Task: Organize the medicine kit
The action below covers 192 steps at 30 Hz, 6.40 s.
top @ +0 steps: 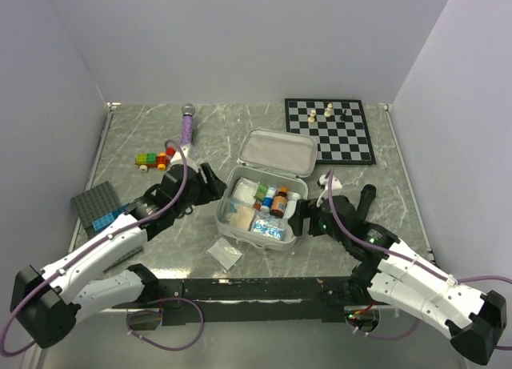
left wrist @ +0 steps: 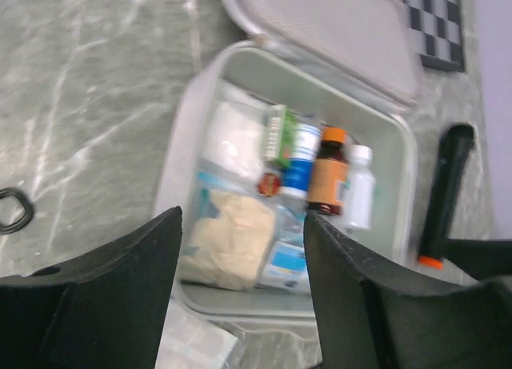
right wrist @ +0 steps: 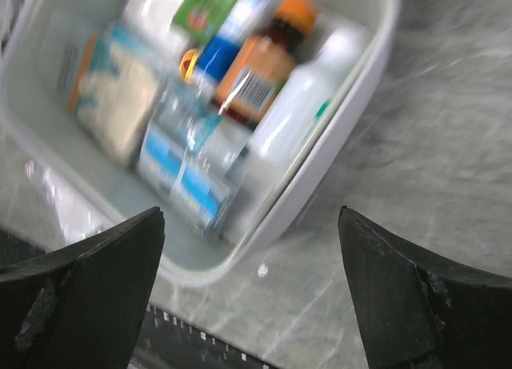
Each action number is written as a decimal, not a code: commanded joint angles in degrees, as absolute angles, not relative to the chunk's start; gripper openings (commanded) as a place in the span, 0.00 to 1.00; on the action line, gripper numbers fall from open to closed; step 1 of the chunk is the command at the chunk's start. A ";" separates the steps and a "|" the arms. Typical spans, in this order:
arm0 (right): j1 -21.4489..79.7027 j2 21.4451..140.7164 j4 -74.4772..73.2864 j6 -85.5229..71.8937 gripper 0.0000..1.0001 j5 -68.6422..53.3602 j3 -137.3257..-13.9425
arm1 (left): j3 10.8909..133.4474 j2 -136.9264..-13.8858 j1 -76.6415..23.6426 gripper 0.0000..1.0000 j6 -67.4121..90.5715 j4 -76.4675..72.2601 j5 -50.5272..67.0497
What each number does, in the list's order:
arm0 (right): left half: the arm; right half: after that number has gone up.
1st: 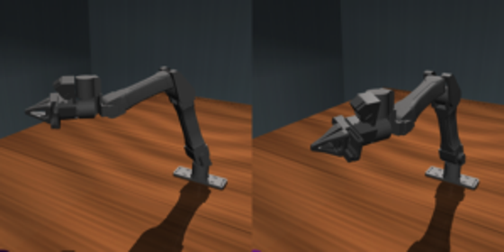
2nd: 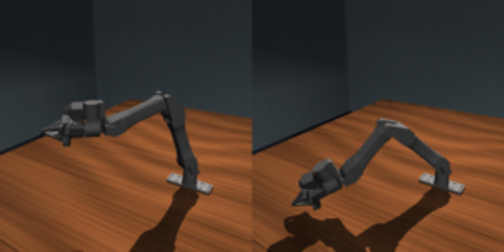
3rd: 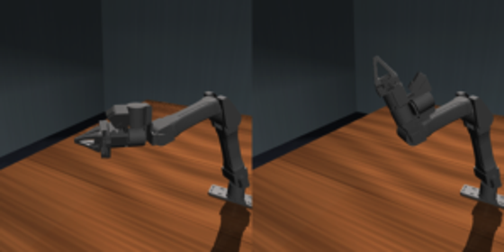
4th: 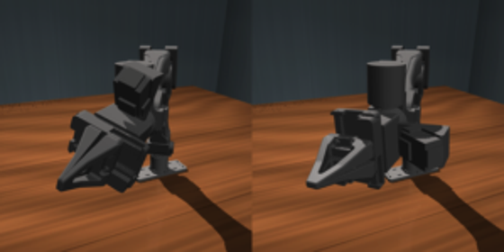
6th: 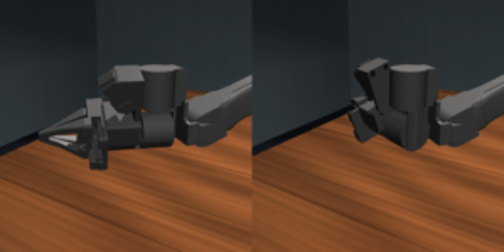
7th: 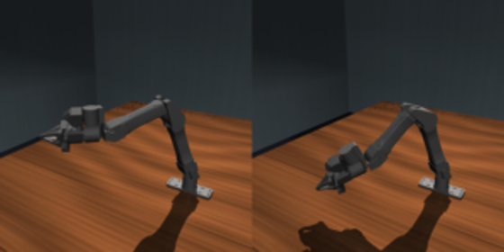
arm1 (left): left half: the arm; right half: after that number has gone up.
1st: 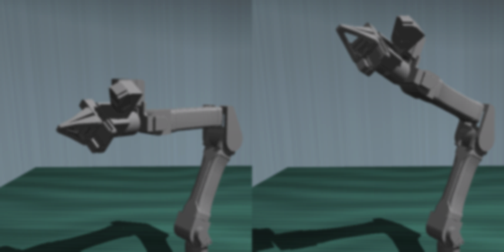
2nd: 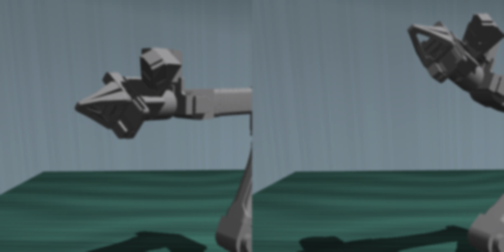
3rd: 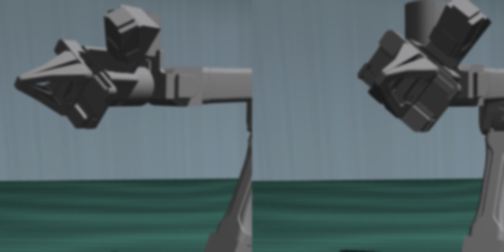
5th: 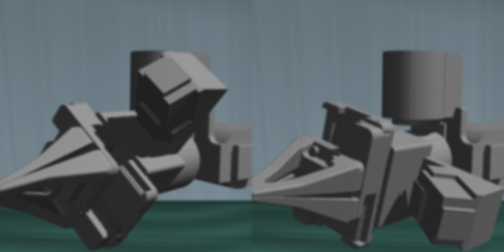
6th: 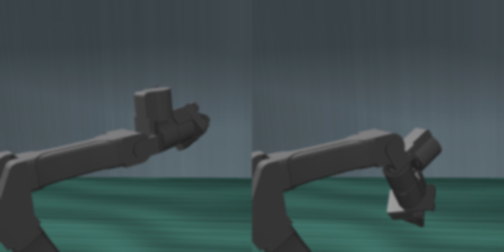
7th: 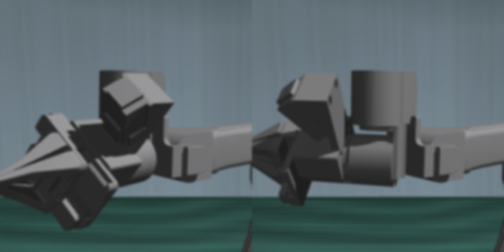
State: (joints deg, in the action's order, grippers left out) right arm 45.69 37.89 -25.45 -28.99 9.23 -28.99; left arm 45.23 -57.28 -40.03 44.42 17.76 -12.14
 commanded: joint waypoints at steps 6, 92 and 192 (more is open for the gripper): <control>27.62 48.32 -21.89 -32.52 1.00 5.46 -40.86 | 35.16 -53.36 -36.74 0.61 50.80 12.65 -5.71; 34.54 43.24 -20.13 -28.39 0.98 -9.40 -27.69 | 44.29 -77.16 -19.87 0.64 55.10 24.44 -26.63; 34.54 41.13 -20.48 -28.92 0.99 -11.69 -24.43 | 55.02 -100.72 -14.41 0.09 52.91 32.78 -23.12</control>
State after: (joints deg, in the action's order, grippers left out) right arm 34.26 41.69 -20.73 -29.50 -11.90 -24.14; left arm 57.54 -98.50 -14.48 52.75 29.71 -24.69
